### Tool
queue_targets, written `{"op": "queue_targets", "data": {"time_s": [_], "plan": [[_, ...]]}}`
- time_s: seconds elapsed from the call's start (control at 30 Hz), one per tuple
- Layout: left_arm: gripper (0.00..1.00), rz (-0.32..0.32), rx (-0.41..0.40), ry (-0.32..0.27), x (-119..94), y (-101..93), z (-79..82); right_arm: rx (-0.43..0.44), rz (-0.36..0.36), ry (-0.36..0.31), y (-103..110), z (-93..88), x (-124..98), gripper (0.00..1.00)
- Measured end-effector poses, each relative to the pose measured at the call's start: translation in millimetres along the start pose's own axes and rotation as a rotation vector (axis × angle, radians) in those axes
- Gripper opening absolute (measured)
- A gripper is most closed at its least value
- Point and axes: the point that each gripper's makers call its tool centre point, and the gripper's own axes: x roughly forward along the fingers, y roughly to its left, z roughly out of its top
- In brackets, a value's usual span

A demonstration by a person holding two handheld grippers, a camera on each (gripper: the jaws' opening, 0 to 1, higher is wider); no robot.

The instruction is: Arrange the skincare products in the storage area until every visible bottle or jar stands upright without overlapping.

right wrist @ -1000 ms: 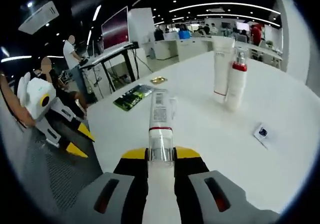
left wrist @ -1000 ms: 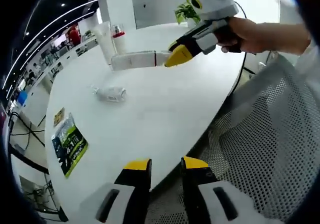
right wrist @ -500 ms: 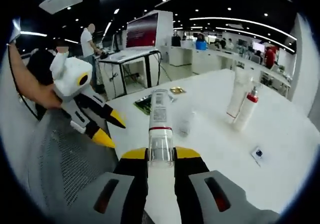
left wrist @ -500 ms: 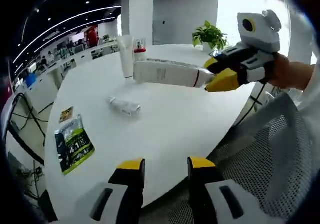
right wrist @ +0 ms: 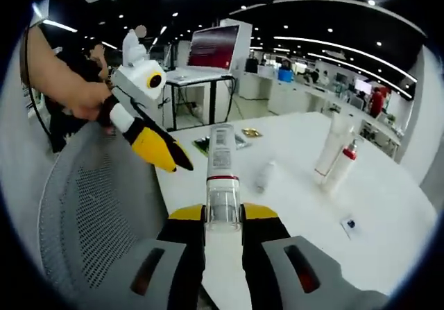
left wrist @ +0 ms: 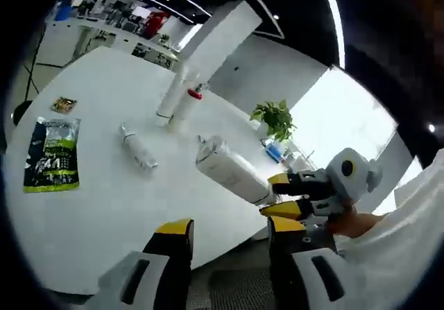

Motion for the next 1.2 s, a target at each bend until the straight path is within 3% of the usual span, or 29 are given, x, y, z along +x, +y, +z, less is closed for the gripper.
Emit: {"op": "queue_targets", "data": {"time_s": [0.07,0.2,0.27,0.37,0.43,0.47,0.6,0.7,0.93,1.2], "plan": [[0.57,-0.034,-0.103,-0.05,-3,-3.9,9.9,-0.012,0.003,-0.003,1,-0.3,1,0.16],[0.56,-0.061,-0.144,-0.139,-12,-3.4,27.6,-0.032,0.025,-0.01,8,-0.1,0,0.16],[0.56,-0.056,-0.195,-0.165,-14,2.4,32.8,-0.048,0.047,-0.023,14,2.2,0,0.16],[0.5,-0.112,-0.257,-0.181,-14,-3.3,36.5,-0.077,0.089,-0.039,24,5.3,0,0.16],[0.44,-0.131,-0.229,-0.166,-14,-5.7,34.1,-0.094,0.104,-0.047,28,6.9,-1,0.16],[0.41,-0.138,-0.243,-0.122,-12,-9.4,27.1,-0.097,0.109,-0.053,29,7.8,-1,0.16],[0.28,-0.142,-0.226,-0.04,-5,-14.8,11.4,-0.112,0.121,-0.06,31,8.1,-2,0.16],[0.26,-0.188,-0.282,-0.028,-5,-19.3,11.0,-0.116,0.138,-0.078,33,11.2,-2,0.16],[0.24,-0.227,-0.333,-0.006,-7,-20.7,9.7,-0.124,0.168,-0.095,38,13.4,-3,0.16],[0.23,-0.269,-0.323,-0.005,-11,-30.6,8.9,-0.123,0.193,-0.116,43,17.0,-3,0.17]]}}
